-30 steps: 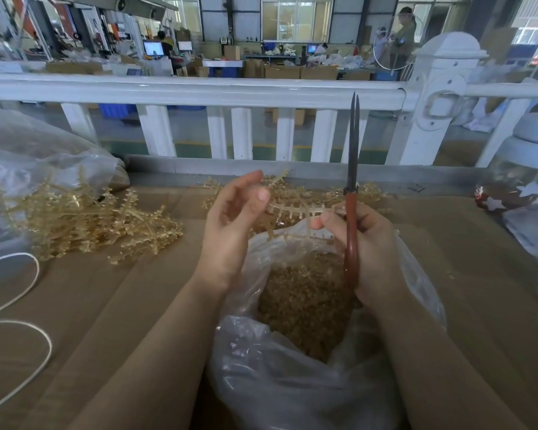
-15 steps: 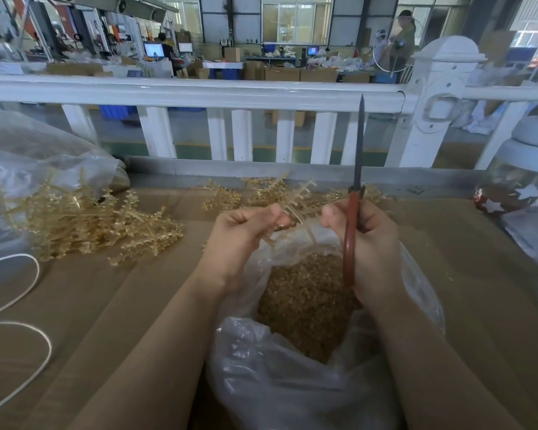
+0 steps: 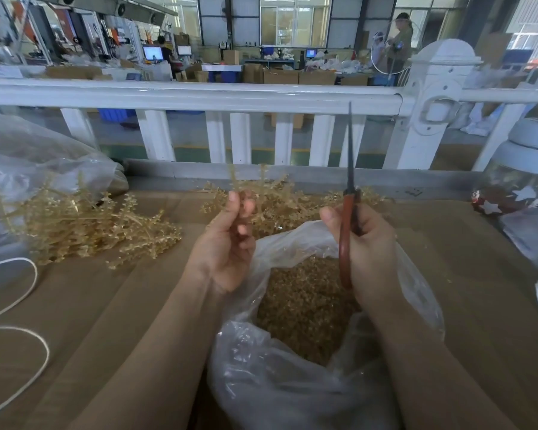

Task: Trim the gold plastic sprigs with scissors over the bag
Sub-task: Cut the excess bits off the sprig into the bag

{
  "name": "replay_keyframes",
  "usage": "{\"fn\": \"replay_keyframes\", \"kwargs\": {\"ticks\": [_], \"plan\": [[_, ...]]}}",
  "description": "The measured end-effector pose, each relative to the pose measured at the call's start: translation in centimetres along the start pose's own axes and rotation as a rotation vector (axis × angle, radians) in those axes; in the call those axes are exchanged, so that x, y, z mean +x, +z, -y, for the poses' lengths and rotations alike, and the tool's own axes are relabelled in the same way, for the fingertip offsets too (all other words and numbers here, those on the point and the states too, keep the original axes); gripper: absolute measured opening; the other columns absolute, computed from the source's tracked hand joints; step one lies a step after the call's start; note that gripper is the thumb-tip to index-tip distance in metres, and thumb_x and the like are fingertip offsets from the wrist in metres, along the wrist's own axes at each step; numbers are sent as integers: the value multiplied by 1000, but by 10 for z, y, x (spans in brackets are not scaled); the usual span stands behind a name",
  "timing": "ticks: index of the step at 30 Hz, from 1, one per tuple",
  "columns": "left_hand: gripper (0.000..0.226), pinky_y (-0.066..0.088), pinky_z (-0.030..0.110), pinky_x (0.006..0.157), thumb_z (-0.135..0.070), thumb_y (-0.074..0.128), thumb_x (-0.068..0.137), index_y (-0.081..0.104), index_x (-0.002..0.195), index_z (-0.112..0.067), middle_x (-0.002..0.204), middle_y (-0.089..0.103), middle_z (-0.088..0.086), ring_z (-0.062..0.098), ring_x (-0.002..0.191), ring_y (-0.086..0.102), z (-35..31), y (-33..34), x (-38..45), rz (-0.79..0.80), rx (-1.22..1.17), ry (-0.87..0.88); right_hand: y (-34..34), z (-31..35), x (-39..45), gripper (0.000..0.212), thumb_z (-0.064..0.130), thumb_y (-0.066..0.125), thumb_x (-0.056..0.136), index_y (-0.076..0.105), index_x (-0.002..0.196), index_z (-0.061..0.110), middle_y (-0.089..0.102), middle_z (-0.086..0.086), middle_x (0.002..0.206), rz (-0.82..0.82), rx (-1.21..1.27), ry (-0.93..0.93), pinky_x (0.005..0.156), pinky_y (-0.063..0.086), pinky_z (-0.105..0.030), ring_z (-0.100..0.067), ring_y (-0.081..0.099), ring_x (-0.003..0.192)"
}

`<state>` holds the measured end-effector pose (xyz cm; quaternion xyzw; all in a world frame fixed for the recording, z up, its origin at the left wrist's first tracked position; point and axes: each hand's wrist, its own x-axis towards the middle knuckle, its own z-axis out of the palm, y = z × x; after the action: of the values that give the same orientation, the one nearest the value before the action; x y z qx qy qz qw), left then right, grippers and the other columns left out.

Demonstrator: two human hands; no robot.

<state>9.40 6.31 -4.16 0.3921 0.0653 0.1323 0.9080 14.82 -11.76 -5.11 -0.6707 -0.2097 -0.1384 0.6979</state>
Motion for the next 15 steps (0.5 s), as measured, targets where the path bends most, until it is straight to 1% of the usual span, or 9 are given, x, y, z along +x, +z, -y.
{"fn": "replay_keyframes", "kwargs": {"ticks": [3,5,6,7,9,10,12,13,15], "plan": [[16,33,9,42,-34,69,79,71,89,-23,82,71,-8,-2,49,48,0,0,0,-62,64,27,1,-2,-1,35,53,77,79,65,80,20,59,3,65,94,-118,3,59,47,-16,-3,56,59],[20,32,9,42,-30,70,79,73,95,-21,87,72,-6,-1,50,46,1,3,-1,-75,163,58,3,-3,-1,41,63,71,73,63,81,23,61,2,70,154,-199,-6,59,49,-22,-8,58,61],[26,31,9,41,-28,71,78,73,102,-18,88,72,-5,-1,51,45,2,5,-2,-73,215,79,4,-4,-2,42,66,68,72,62,82,25,62,5,72,180,-235,-9,58,49,-21,-7,59,63],[31,30,9,39,-26,71,79,71,107,-13,90,72,-4,0,50,45,3,6,-4,-69,254,103,5,-5,-2,41,67,66,72,61,83,28,63,12,73,203,-271,-22,58,47,-17,-3,60,65],[27,29,9,37,-19,70,82,69,107,-7,94,73,-1,0,46,43,4,9,-5,-67,306,145,5,-6,-4,39,71,64,71,57,83,35,61,24,76,241,-354,-58,59,43,-10,3,60,70],[21,28,9,36,-16,70,84,69,103,-7,92,74,-1,1,43,40,4,9,-5,-68,325,161,5,-7,-5,39,75,62,70,56,85,39,61,26,79,259,-395,-67,58,42,-10,4,60,73],[13,28,10,36,-16,71,82,70,94,-10,78,71,-5,3,41,37,5,9,-6,-67,332,180,6,-9,-7,45,83,58,67,55,87,42,62,31,86,297,-475,-92,60,39,-11,7,60,78],[13,28,11,37,-18,71,79,70,91,-11,71,67,-7,3,42,38,4,9,-6,-64,317,182,7,-10,-7,51,86,55,65,55,87,40,62,30,86,312,-516,-102,61,40,-12,8,59,79],[11,29,11,40,-18,71,75,69,85,-14,66,59,-5,4,48,42,5,8,-5,-59,271,176,7,-12,-7,58,90,52,64,56,89,38,63,24,81,323,-602,-115,63,43,-14,5,60,76]]}}
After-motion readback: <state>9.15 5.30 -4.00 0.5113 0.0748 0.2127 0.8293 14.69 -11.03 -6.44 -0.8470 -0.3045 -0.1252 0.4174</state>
